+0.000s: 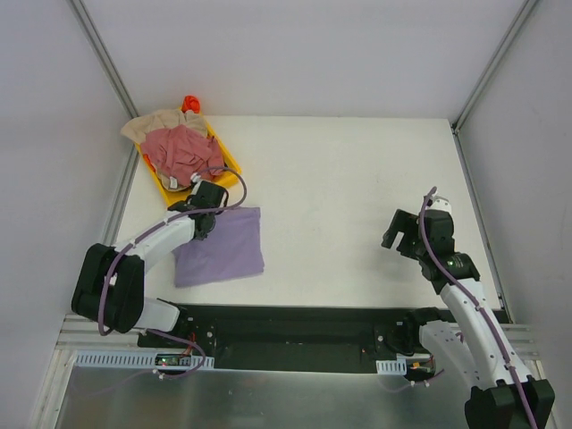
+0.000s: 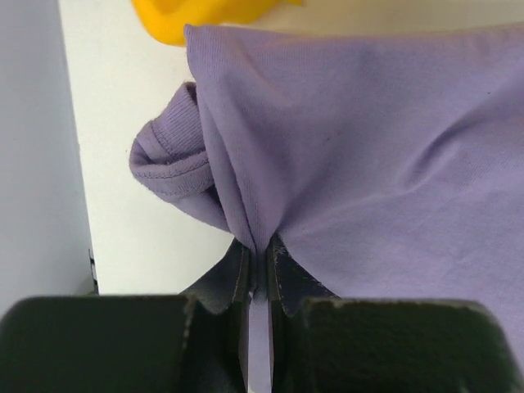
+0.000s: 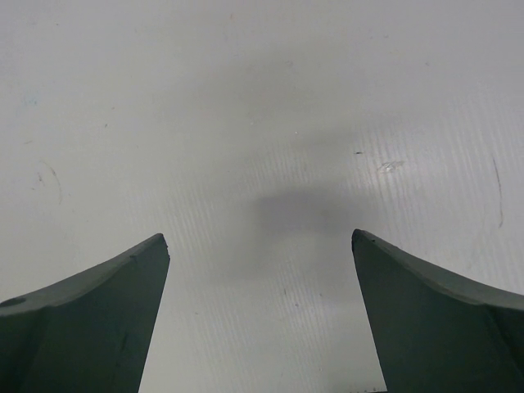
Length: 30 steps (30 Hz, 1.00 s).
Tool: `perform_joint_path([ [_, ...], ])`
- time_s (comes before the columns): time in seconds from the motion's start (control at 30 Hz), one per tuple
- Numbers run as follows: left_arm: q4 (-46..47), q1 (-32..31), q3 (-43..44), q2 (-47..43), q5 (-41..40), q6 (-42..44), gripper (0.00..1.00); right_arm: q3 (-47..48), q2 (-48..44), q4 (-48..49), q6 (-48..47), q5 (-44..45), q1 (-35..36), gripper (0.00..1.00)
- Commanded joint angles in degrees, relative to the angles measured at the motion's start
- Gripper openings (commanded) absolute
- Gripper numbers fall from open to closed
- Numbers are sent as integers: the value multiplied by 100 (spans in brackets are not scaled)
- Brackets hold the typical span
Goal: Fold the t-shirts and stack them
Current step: Put the neatly folded tshirt into the corner of the board with the left arm
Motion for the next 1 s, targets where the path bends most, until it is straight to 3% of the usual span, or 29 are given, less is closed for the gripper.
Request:
perform_joint_path([
  [0.0, 1083, 609, -588, -402, -16, 1399, 0, 51, -69, -81, -227, 446, -81, 96],
  [0.1, 1752, 1021, -853, -394, -33, 1769, 0, 34, -60, -99, -201, 640, -99, 96],
  [0.27, 2342, 1628, -547, 202, -289, 2463, 0, -36, 1, 7, -201, 710, -125, 96],
  [0.47, 2580, 2296, -274, 449, 45, 2561, 0, -10, 194, -11, -254, 1018, -160, 96],
  [0.67, 3195, 2455, -81, 862, -288, 3202, 0, 8, 423, 42, -245, 1150, -178, 96],
  [0.97, 2950, 2614, -10, 995, -552, 2834, 0, -54, 520, 24, -245, 1124, -195, 96],
])
